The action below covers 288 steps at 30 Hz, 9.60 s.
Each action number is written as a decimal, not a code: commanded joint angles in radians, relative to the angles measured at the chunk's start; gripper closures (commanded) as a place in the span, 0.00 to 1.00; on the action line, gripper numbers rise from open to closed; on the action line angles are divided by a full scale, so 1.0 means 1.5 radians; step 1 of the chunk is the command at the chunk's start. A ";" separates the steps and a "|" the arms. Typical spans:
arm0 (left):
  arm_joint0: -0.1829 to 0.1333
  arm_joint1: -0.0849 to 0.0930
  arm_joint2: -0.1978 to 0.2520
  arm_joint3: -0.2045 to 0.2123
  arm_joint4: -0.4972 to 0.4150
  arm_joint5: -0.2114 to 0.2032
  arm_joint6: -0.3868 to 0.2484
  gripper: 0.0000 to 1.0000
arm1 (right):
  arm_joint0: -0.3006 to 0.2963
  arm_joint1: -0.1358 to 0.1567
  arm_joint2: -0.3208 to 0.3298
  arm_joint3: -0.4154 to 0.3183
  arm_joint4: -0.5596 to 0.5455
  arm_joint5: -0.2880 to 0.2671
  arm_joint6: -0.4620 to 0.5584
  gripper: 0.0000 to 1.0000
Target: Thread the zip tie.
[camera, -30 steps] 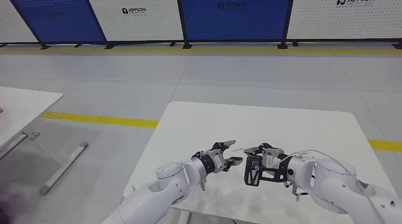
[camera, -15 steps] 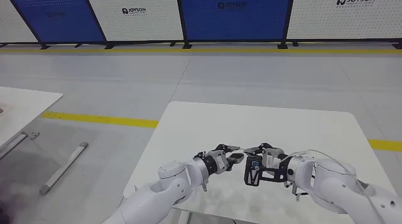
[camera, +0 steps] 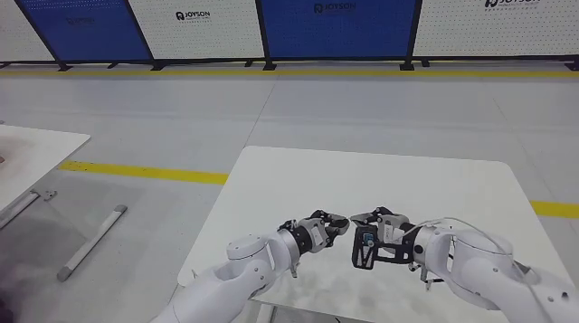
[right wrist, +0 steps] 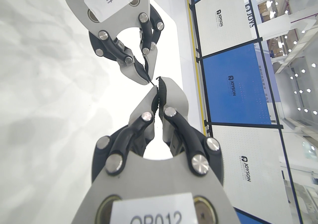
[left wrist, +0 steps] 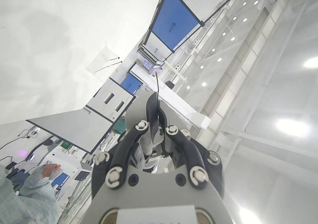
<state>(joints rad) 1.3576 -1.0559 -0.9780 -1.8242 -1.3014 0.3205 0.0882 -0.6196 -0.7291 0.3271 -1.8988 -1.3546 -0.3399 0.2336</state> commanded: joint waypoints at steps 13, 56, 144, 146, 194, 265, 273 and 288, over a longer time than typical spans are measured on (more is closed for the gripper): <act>0.017 -0.004 -0.004 -0.003 0.084 -0.049 0.024 1.00 | -0.050 0.020 0.051 -0.003 -0.004 0.000 -0.054 0.00; 0.073 -0.018 0.038 0.019 0.589 -0.216 0.107 1.00 | 0.011 0.087 -0.105 0.081 0.671 0.000 -0.214 0.00; 0.086 -0.056 0.053 -0.004 0.669 -0.179 0.082 1.00 | -0.111 -0.115 0.124 0.374 1.390 0.070 0.451 0.00; 0.086 -0.056 0.053 -0.004 0.669 -0.179 0.082 1.00 | -0.111 -0.115 0.124 0.374 1.390 0.070 0.451 0.00; 0.101 -0.072 0.023 -0.005 0.647 -0.174 0.015 1.00 | -0.163 -0.151 0.211 0.379 1.320 0.126 0.462 0.73; 0.129 -0.069 -0.043 0.012 0.598 -0.201 -0.144 0.00 | -0.204 -0.171 0.303 0.400 1.319 0.103 0.620 1.00; 0.129 -0.069 -0.043 0.012 0.598 -0.201 -0.144 0.00 | -0.197 -0.177 0.308 0.400 1.324 0.125 0.639 1.00; 0.126 -0.069 -0.050 0.009 0.562 -0.213 -0.200 0.00 | -0.197 -0.177 0.308 0.400 1.324 0.125 0.639 1.00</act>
<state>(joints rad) 1.5465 -1.1589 -1.0529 -1.8101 -0.4590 0.0016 -0.2110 -0.9156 -0.9948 0.7894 -1.2984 0.6317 -0.1518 1.1918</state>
